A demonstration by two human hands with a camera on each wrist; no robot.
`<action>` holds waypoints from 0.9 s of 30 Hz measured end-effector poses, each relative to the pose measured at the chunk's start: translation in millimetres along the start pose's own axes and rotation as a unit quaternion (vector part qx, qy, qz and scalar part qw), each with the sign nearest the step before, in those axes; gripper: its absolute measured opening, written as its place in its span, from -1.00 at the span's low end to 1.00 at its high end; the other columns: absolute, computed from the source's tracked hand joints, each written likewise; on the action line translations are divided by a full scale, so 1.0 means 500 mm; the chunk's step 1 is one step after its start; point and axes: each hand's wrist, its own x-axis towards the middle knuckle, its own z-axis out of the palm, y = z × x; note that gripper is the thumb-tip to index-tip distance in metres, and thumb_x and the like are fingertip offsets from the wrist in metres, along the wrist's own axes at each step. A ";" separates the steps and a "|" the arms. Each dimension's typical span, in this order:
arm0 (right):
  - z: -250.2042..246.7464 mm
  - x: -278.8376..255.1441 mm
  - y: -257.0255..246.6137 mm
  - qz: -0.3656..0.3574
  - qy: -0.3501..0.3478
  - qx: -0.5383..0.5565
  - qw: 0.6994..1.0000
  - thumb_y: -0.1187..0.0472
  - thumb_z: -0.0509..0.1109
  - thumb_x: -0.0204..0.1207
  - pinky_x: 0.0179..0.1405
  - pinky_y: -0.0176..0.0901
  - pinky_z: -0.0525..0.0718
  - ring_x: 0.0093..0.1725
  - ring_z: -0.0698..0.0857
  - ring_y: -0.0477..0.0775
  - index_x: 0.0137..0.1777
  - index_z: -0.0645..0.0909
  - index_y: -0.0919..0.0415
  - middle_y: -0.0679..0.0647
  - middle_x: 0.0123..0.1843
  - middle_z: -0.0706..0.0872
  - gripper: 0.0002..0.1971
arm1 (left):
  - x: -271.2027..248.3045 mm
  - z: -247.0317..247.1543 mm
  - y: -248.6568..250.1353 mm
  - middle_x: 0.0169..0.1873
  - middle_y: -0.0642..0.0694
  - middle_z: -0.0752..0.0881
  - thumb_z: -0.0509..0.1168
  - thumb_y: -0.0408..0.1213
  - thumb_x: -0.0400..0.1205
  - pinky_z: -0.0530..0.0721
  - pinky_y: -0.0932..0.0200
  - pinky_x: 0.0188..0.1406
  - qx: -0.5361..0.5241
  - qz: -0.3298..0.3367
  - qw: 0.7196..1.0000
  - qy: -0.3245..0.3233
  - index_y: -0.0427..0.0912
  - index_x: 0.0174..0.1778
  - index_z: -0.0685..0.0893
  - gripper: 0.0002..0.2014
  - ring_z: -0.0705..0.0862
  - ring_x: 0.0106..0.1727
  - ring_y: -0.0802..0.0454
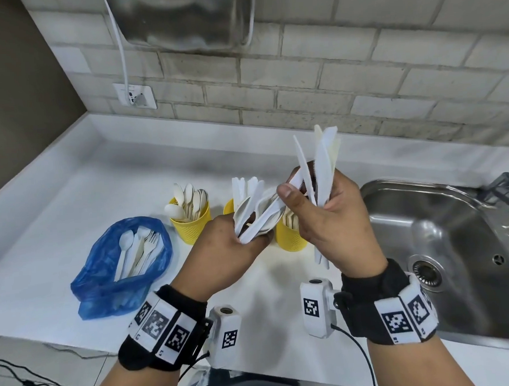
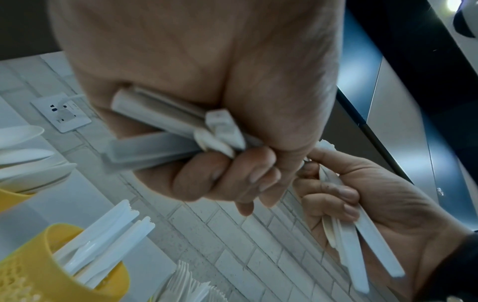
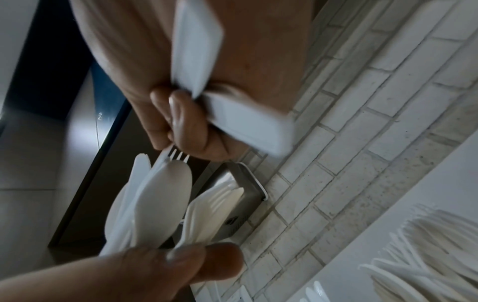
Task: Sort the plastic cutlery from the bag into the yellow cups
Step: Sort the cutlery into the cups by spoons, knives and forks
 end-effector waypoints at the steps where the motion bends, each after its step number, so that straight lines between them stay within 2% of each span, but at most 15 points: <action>1: -0.001 0.000 0.001 -0.001 0.009 0.006 1.000 0.24 0.51 0.67 -0.28 -0.24 0.57 -0.38 0.62 -0.10 -0.11 0.62 0.33 -0.07 -0.37 0.66 -0.81 | 0.001 0.000 0.000 -0.45 -0.12 0.66 0.47 -0.09 0.62 0.47 0.27 -0.49 0.003 -0.001 1.000 -0.001 -0.04 -0.25 0.67 -0.81 0.51 -0.49 0.08; 4: -0.009 0.006 0.001 0.022 0.054 0.084 0.995 0.27 0.44 0.71 -0.48 -0.31 0.46 -0.54 0.47 -0.17 -0.13 0.52 0.31 -0.18 -0.49 0.50 -0.78 | 0.000 -0.001 0.001 -0.54 0.05 0.60 0.46 -0.10 0.64 0.44 0.33 -0.49 0.007 0.002 1.000 -0.008 -0.02 -0.25 0.68 -0.81 0.49 -0.52 0.16; 6: -0.018 0.007 -0.001 0.038 0.054 0.111 0.992 0.31 0.44 0.71 -0.56 -0.34 0.41 -0.62 0.40 -0.18 -0.16 0.49 0.27 -0.19 -0.54 0.45 -0.77 | 0.000 0.002 0.004 -0.51 0.10 0.64 0.45 -0.10 0.65 0.47 0.34 -0.46 0.008 0.013 1.000 -0.013 -0.02 -0.18 0.72 -0.87 0.52 -0.50 0.20; 8: -0.020 0.003 -0.002 0.039 0.023 0.091 0.995 0.32 0.45 0.69 -0.56 -0.35 0.42 -0.62 0.43 -0.21 -0.18 0.50 0.25 -0.21 -0.55 0.48 -0.77 | 0.001 0.007 0.006 -0.42 0.01 0.69 0.44 -0.11 0.66 0.53 0.26 -0.41 0.007 0.026 1.000 -0.012 -0.01 -0.11 0.74 -0.92 0.55 -0.47 0.17; 10: -0.015 -0.003 -0.005 0.046 0.008 0.069 0.997 0.33 0.44 0.70 -0.54 -0.37 0.45 -0.61 0.47 -0.23 -0.19 0.54 0.22 -0.22 -0.54 0.51 -0.77 | 0.005 0.015 0.008 -0.40 -0.08 0.68 0.44 -0.13 0.65 0.55 0.15 -0.39 0.006 0.033 0.999 -0.011 -0.01 -0.14 0.71 -0.91 0.52 -0.46 0.11; 12: -0.009 -0.005 -0.008 0.060 0.025 0.082 0.995 0.29 0.41 0.73 -0.57 -0.34 0.40 -0.65 0.42 -0.17 -0.21 0.55 0.18 -0.13 -0.56 0.49 -0.76 | 0.007 0.020 0.010 -0.47 0.01 0.63 0.45 -0.12 0.64 0.52 0.18 -0.41 0.005 0.030 0.999 -0.016 0.10 -0.19 0.67 -0.88 0.50 -0.48 0.13; 14: -0.008 -0.003 -0.011 0.079 0.066 0.141 0.985 0.25 0.35 0.77 -0.60 -0.30 0.30 -0.71 0.30 -0.02 -0.13 0.52 0.28 0.08 -0.58 0.41 -0.78 | 0.006 0.021 0.016 -0.55 0.15 0.58 0.47 -0.10 0.63 0.44 0.32 -0.47 0.016 0.031 0.999 -0.023 0.24 -0.27 0.63 -0.80 0.48 -0.53 0.19; 15: -0.011 0.000 -0.012 0.085 0.092 0.170 0.977 0.23 0.31 0.79 -0.62 -0.30 0.29 -0.72 0.28 0.01 -0.07 0.50 0.32 0.12 -0.59 0.38 -0.79 | 0.006 0.021 0.019 -0.57 0.18 0.56 0.48 -0.10 0.63 0.41 0.37 -0.49 0.022 0.030 0.999 -0.025 0.26 -0.32 0.61 -0.75 0.48 -0.54 0.21; 18: -0.034 0.015 -0.015 0.094 0.168 0.261 0.946 0.19 0.23 0.83 -0.61 -0.24 0.37 -0.62 0.38 0.05 -0.01 0.45 0.29 0.14 -0.47 0.49 -0.80 | 0.006 0.022 0.020 -0.56 0.20 0.59 0.47 -0.12 0.65 0.42 0.38 -0.49 0.028 0.033 0.999 -0.024 0.19 -0.36 0.59 -0.71 0.51 -0.52 0.23; 21: -0.061 0.027 -0.014 0.116 0.244 0.331 0.904 0.15 0.21 0.84 -0.49 -0.16 0.56 -0.49 0.55 0.08 -0.06 0.44 0.23 0.14 -0.39 0.59 -0.77 | 0.011 0.026 0.017 -0.39 0.05 0.69 0.42 -0.09 0.68 0.57 0.14 -0.35 0.033 0.035 0.999 -0.023 0.08 -0.17 0.68 -0.88 0.60 -0.40 0.08; 23: -0.076 0.030 -0.014 0.131 0.287 0.370 0.874 0.09 0.24 0.83 -0.34 -0.05 0.75 -0.37 0.73 0.10 -0.02 0.50 0.16 0.15 -0.33 0.71 -0.80 | 0.015 0.029 0.012 -0.37 0.04 0.68 0.40 -0.12 0.68 0.60 0.04 -0.29 0.052 0.043 0.998 -0.004 0.08 -0.19 0.64 -0.86 0.60 -0.36 0.04; 25: -0.085 0.032 -0.020 0.123 0.317 0.406 0.848 0.05 0.22 0.84 -0.21 0.10 0.83 -0.29 0.81 0.19 0.04 0.51 0.18 0.19 -0.30 0.75 -0.78 | 0.017 0.032 0.005 -0.39 0.06 0.67 0.37 -0.14 0.67 0.65 -0.01 -0.28 0.100 0.073 0.992 0.029 0.12 -0.21 0.54 -0.83 0.63 -0.34 0.01; 27: -0.089 0.030 -0.028 0.101 0.339 0.398 0.846 0.03 0.19 0.85 -0.18 0.15 0.83 -0.29 0.81 0.29 0.07 0.50 0.25 0.19 -0.33 0.73 -0.73 | 0.015 0.033 0.005 -0.35 0.01 0.71 0.33 -0.11 0.66 0.68 -0.08 -0.28 0.164 0.105 0.980 0.051 0.14 -0.05 0.56 -0.93 0.68 -0.28 -0.11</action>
